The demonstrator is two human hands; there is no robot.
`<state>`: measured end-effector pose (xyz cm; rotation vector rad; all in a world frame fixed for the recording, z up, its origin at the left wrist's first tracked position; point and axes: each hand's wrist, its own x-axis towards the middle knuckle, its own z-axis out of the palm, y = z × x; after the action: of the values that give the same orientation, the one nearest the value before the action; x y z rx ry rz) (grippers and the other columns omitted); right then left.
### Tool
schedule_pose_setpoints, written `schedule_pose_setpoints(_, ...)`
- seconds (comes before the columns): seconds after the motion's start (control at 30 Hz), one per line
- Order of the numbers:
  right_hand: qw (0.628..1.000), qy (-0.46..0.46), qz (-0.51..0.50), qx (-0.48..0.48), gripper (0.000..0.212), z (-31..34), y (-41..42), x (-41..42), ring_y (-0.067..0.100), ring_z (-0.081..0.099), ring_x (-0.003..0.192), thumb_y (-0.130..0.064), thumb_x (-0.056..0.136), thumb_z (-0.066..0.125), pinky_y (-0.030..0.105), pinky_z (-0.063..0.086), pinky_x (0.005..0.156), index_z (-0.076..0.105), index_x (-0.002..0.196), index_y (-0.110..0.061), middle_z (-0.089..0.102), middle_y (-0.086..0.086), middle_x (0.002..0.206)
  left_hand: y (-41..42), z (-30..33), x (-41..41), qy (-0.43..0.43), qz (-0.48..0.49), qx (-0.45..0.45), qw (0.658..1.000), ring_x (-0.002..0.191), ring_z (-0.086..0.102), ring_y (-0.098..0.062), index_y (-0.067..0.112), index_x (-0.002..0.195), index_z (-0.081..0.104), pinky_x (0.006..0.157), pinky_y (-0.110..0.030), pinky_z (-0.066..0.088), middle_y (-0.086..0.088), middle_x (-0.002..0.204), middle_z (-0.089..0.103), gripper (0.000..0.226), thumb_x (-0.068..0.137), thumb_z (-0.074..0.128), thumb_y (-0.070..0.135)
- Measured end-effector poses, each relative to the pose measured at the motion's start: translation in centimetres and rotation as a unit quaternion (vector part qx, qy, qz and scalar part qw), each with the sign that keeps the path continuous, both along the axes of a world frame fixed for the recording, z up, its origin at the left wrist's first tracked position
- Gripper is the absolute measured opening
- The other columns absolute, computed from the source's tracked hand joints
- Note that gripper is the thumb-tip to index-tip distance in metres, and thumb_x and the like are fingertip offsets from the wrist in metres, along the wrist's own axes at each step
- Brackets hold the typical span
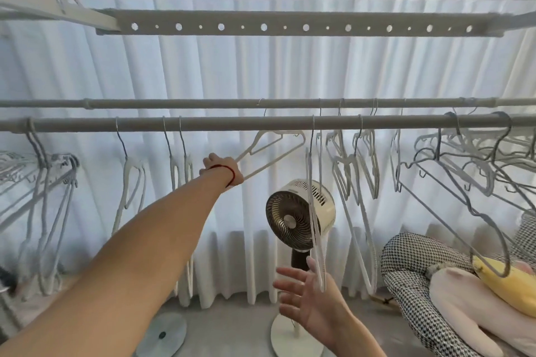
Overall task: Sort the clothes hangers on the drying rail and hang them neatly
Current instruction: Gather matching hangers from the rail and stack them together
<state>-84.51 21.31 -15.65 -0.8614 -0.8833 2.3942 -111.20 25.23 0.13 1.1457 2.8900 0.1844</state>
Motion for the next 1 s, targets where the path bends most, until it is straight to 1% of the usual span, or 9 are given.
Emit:
schedule_pose_setpoints(0.13,0.998,-0.051,0.006,0.018,0.057,-0.8,0.1,-1.7,0.026,0.054,0.057,-0.041,0.108,0.039,0.033,0.048,0.051,0.061,0.125,0.009,0.064,0.021,0.085,0.6,0.0,0.5,-0.058,-0.03,0.021,0.998,0.116,0.053,-0.032,0.006,0.135,0.049,0.09,-0.038,0.05,-0.019,0.138,0.049,0.047,0.1,0.05,0.038)
schedule_pose_setpoints(0.27,0.993,-0.099,0.01,0.064,0.045,-1.0,0.5,-3.5,0.024,0.055,0.054,-0.029,0.107,0.04,0.031,0.049,0.05,0.065,0.12,0.007,0.067,0.018,0.082,0.8,-0.2,2.0,-0.127,-0.09,0.147,0.977,0.08,0.066,-0.036,0.001,0.122,0.051,0.066,-0.039,0.059,-0.024,0.111,0.065,0.028,0.104,0.038,0.019)
schedule_pose_setpoints(0.37,0.99,-0.11,0.015,0.092,0.044,-0.9,0.3,-4.8,0.021,0.056,0.051,-0.027,0.107,0.039,0.031,0.05,0.051,0.067,0.116,0.005,0.068,0.017,0.081,0.6,0.8,3.0,0.003,-0.094,0.25,0.964,0.072,0.069,-0.043,0.005,0.115,0.048,0.067,-0.049,0.062,-0.02,0.092,0.064,0.022,0.104,0.031,0.013)
schedule_pose_setpoints(0.43,0.989,-0.107,0.017,0.101,0.046,-0.7,0.2,-5.6,0.02,0.056,0.051,-0.031,0.108,0.038,0.031,0.051,0.052,0.068,0.114,0.004,0.069,0.015,0.08,0.6,1.9,2.9,0.052,-0.087,0.262,0.96,0.081,0.069,-0.042,0.003,0.12,0.048,0.069,-0.048,0.062,-0.021,0.099,0.065,0.022,0.102,0.035,0.009)
schedule_pose_setpoints(0.67,0.98,-0.103,0.012,0.168,0.035,-0.2,0.4,-6.4,0.021,0.064,0.06,-0.026,0.104,0.047,0.032,0.054,0.053,0.067,0.114,0.002,0.069,0.015,0.083,-2.6,1.7,3.7,0.05,-0.071,0.116,0.989,0.077,0.07,-0.038,-0.001,0.108,0.048,0.048,-0.036,0.05,-0.016,0.08,0.059,0.032,0.081,0.06,-0.011)
schedule_pose_setpoints(0.8,0.942,-0.167,0.025,0.29,0.03,-0.5,1.1,-6.6,0.022,0.064,0.082,-0.027,0.105,0.044,0.033,0.055,0.065,0.063,0.117,-0.007,0.065,0.019,0.11,-5.9,0.5,5.5,0.09,-0.121,0.038,0.988,0.056,0.059,-0.032,0.004,0.098,0.045,0.043,-0.036,0.046,-0.015,0.081,0.051,0.025,0.082,0.053,-0.012)
schedule_pose_setpoints(0.9,0.916,-0.181,0.004,0.358,0.03,-0.9,1.7,-6.6,0.029,0.061,0.086,-0.018,0.106,0.041,0.034,0.053,0.062,0.057,0.123,0.0,0.059,0.025,0.107,-8.7,0.7,6.5,0.094,-0.164,-0.031,0.982,0.054,0.058,-0.027,0.002,0.094,0.047,0.044,-0.033,0.044,-0.007,0.077,0.046,0.013,0.085,0.047,-0.008)
schedule_pose_setpoints(0.93,0.909,-0.184,-0.009,0.373,0.033,-1.1,2.0,-6.6,0.038,0.06,0.09,-0.015,0.106,0.041,0.039,0.054,0.066,0.054,0.126,0.006,0.057,0.03,0.107,-9.8,0.9,7.0,0.086,-0.174,-0.051,0.98,0.058,0.06,-0.027,0.003,0.089,0.046,0.047,-0.033,0.046,-0.006,0.075,0.047,0.01,0.086,0.047,-0.006)
schedule_pose_setpoints(1.0,0.908,-0.185,-0.039,0.375,0.038,-1.7,2.7,-6.6,0.043,0.057,0.112,-0.018,0.108,0.04,0.05,0.052,0.094,0.047,0.135,0.006,0.055,0.032,0.123,-11.9,0.9,7.8,0.055,-0.195,-0.091,0.975,0.062,0.062,-0.027,0.012,0.08,0.044,0.053,-0.036,0.05,-0.005,0.078,0.054,0.019,0.084,0.047,-0.006)
